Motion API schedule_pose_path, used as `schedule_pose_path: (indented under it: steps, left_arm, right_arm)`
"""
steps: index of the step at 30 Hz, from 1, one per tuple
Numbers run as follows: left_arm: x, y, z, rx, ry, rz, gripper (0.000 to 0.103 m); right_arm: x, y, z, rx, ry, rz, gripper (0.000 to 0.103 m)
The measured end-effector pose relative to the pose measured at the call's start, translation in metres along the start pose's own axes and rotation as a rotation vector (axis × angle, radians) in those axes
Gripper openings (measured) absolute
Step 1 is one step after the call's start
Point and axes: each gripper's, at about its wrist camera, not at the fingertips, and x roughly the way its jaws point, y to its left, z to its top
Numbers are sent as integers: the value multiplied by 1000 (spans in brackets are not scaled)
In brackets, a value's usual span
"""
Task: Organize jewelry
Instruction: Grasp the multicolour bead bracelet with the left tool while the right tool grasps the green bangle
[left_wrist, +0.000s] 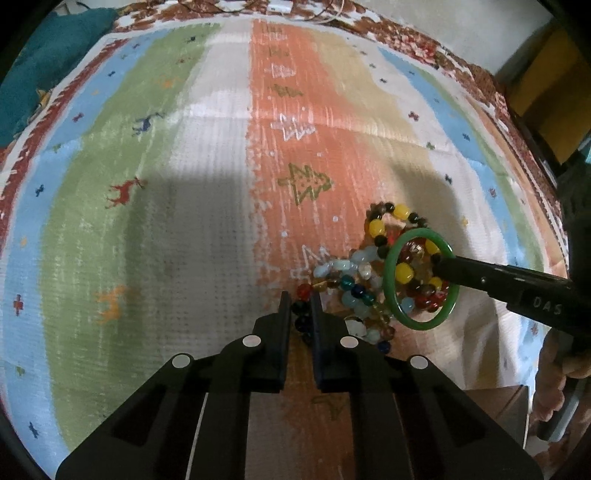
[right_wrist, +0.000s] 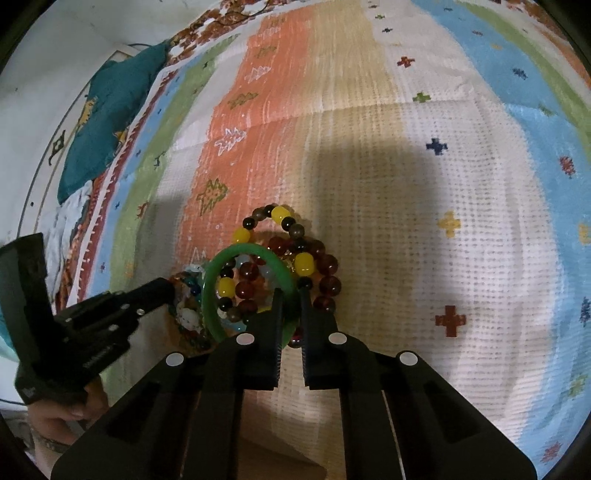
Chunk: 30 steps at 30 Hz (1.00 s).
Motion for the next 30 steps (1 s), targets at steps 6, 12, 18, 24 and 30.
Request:
schedule_pose_path:
  steps: [6, 12, 18, 24, 30]
  left_arm:
    - [-17, -13, 2, 29, -31, 0, 9]
    - [-29, -21, -1, 49, -50, 3, 9]
    - [-42, -26, -4, 59, -75, 3, 9]
    - [-58, -30, -6, 61, -111, -3, 9]
    - [-71, -32, -9, 67, -138, 10, 9]
  right_arm:
    - [-10, 4, 0, -32, -26, -31, 9]
    - [-20, 9, -3, -60, -44, -51, 9]
    - [-31, 12, -11, -87, -63, -72, 9]
    - [-45, 17, -18, -127, -98, -115, 9]
    - [-59, 26, -27, -175, -130, -152, 9]
